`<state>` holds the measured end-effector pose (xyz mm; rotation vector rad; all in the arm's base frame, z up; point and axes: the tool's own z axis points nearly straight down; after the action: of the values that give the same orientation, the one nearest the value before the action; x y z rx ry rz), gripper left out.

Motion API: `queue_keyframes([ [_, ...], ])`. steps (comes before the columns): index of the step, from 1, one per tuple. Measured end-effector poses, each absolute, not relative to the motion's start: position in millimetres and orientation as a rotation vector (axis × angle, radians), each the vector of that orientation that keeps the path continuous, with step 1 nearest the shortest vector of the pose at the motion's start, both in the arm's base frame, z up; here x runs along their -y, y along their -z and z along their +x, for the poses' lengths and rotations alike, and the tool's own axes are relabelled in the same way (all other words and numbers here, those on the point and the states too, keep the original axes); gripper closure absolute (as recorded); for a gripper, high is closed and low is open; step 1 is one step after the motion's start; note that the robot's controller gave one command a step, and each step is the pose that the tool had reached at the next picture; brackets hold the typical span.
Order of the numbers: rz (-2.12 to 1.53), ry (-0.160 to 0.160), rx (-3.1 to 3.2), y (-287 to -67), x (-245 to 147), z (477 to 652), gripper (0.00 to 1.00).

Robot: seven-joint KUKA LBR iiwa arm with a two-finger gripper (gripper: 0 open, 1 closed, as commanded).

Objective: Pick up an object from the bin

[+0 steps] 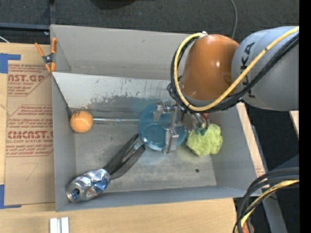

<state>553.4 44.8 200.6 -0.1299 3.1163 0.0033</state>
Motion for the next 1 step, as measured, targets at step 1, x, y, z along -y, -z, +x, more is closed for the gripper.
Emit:
queue_keyframes([
  [1, -0.127, -0.005, -3.094, -243.9, -57.4, 549.2, 0.0],
])
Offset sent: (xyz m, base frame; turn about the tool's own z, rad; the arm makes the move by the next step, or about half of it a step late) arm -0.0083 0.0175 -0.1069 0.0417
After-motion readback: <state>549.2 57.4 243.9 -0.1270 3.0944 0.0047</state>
